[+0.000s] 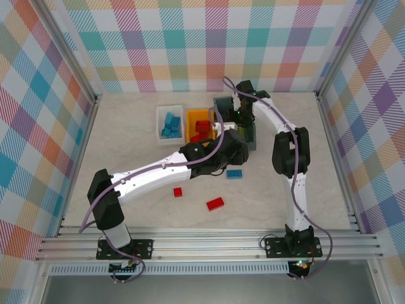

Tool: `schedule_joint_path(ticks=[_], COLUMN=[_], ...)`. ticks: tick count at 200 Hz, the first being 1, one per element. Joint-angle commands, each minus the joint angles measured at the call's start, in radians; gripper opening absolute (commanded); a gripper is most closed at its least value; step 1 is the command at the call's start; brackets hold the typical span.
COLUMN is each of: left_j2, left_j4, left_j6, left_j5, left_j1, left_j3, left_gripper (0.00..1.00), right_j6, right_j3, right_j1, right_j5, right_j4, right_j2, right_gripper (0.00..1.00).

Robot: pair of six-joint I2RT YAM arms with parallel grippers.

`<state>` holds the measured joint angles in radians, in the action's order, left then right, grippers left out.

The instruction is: Sort the legos into containers by color

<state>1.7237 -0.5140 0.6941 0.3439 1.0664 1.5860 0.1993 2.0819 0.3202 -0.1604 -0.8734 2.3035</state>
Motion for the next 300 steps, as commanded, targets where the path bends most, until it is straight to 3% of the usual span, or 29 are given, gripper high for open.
schedule_joint_path(ticks=[1, 20, 69, 111, 136, 163, 181, 206, 251, 265, 300], left_j2=[-0.004, -0.017, -0.083, -0.205, -0.296, -0.361, -0.362, -0.3, -0.145, -0.11, -0.076], left_j4=[-0.044, -0.057, -0.181, -0.38, -0.419, -0.369, -0.309, -0.275, -0.172, -0.143, -0.101], left_j6=[-0.013, -0.009, 0.063, 0.157, 0.186, 0.16, 0.123, 0.059, -0.015, -0.014, 0.003], left_j5=[0.051, 0.073, 0.171, 0.236, 0.167, 0.009, -0.085, -0.145, -0.208, -0.218, -0.186], left_j1=[0.015, 0.017, 0.02, 0.006, -0.039, -0.132, -0.187, -0.238, -0.291, -0.294, -0.295], left_j3=[0.029, 0.021, 0.0, -0.108, -0.258, -0.439, -0.53, -0.598, -0.641, -0.648, -0.678], left_gripper=[0.57, 0.57, 0.54, 0.59, 0.62, 0.67, 0.7, 0.77, 0.74, 0.68, 0.44], right_j6=[0.015, 0.014, 0.012, 0.003, 0.005, 0.029, 0.088, 0.178, 0.243, 0.244, 0.241], right_j3=[0.017, 0.002, -0.086, -0.434, -0.728, -1.033, -1.181, -1.266, -1.289, -1.282, -1.265], right_j1=[0.003, 0.003, 0.006, 0.066, 0.192, 0.445, 0.619, 0.779, 0.89, 0.898, 0.899], right_j5=[-0.046, -0.046, 0.032, 0.099, 0.089, 0.081, 0.147, 0.228, 0.261, 0.265, 0.268], right_j4=[-0.011, 0.001, 0.032, 0.174, 0.296, 0.425, 0.48, 0.453, 0.453, 0.459, 0.471], right_j2=[-0.011, -0.057, -0.288, -0.673, -0.936, -1.185, -1.312, -1.353, -1.293, -1.274, -1.248], right_gripper=[0.56, 0.58, 0.5, 0.52, 0.58, 0.67, 0.72, 0.75, 0.74, 0.73, 0.73])
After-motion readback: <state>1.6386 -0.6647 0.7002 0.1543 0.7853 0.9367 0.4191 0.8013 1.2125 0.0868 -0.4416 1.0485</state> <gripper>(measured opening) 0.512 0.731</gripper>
